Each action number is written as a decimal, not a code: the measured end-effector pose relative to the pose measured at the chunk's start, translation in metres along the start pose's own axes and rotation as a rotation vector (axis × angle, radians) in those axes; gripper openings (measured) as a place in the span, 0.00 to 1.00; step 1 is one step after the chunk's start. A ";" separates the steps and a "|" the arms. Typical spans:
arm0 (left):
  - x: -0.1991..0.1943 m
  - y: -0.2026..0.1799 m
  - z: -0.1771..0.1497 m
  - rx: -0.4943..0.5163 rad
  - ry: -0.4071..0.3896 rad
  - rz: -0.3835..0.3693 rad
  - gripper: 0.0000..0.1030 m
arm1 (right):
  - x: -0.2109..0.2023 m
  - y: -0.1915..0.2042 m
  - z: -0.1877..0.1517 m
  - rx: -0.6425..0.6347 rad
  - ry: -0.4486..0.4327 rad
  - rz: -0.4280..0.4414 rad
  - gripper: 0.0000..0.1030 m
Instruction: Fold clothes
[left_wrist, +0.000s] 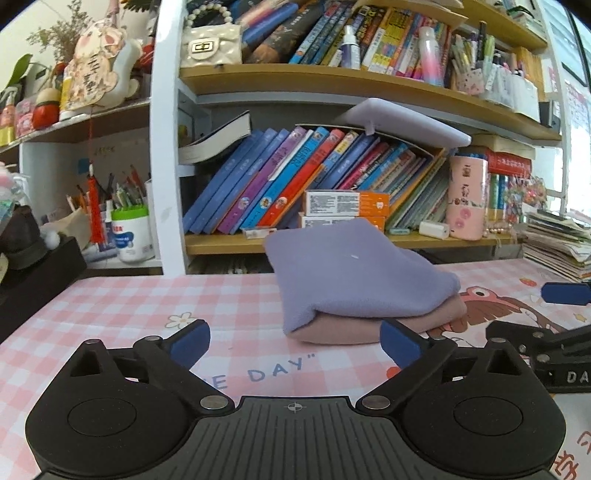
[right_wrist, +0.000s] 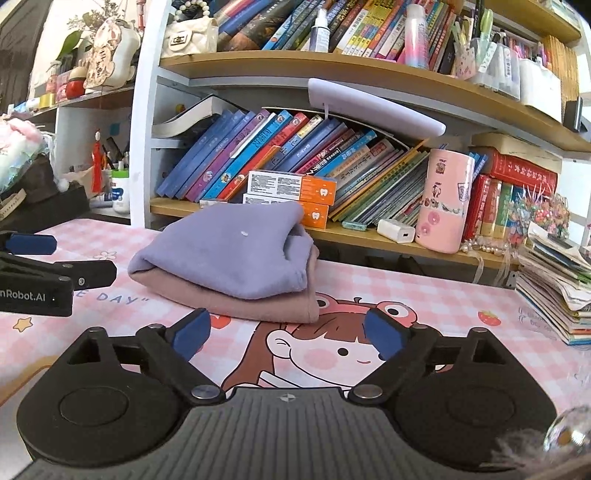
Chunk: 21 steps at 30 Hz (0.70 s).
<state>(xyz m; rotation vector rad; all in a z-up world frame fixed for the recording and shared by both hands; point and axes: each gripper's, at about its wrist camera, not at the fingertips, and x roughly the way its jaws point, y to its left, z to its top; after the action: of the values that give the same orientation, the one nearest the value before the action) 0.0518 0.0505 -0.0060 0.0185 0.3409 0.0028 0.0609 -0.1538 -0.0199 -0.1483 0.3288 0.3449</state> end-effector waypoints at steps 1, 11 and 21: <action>0.000 0.000 0.000 0.001 -0.001 0.004 0.99 | -0.001 0.001 0.000 -0.003 -0.003 0.000 0.92; 0.000 -0.010 -0.001 0.068 0.000 0.009 1.00 | -0.002 -0.003 -0.001 0.021 -0.015 -0.007 0.98; 0.001 -0.009 -0.001 0.060 0.000 0.017 1.00 | -0.001 -0.002 -0.001 0.021 -0.012 0.003 0.99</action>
<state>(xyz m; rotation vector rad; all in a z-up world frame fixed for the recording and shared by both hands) 0.0520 0.0414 -0.0070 0.0811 0.3410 0.0093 0.0602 -0.1565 -0.0202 -0.1253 0.3210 0.3453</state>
